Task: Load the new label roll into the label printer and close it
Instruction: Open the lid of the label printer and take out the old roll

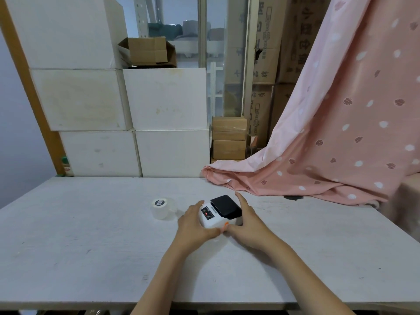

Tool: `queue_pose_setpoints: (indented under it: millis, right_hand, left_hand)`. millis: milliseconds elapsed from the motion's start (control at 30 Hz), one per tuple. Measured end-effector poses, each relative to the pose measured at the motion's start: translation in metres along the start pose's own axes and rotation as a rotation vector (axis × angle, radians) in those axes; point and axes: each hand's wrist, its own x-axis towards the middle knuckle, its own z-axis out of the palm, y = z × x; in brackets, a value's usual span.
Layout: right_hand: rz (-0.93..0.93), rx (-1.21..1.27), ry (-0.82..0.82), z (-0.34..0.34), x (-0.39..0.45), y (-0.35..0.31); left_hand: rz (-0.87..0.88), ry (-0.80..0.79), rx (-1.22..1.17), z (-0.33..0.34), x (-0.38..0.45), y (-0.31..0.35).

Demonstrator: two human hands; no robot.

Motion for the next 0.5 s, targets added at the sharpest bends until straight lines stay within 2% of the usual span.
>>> queue_pose_setpoints:
  millis: [133,333,500]
  right_hand:
    - [-0.006,-0.179,-0.156,-0.026,0.014,-0.017]
    - [-0.053,-0.683,-0.416,-0.042,0.051,-0.052]
    - [-0.090,-0.753,-0.450,-0.047,0.068,-0.063]
  left_hand:
    - [0.019,0.000,-0.025,0.001,0.000,-0.001]
    - [0.070,0.019,0.020,0.003,-0.002,0.004]
    - [0.076,0.021,0.007,0.002,-0.002,0.002]
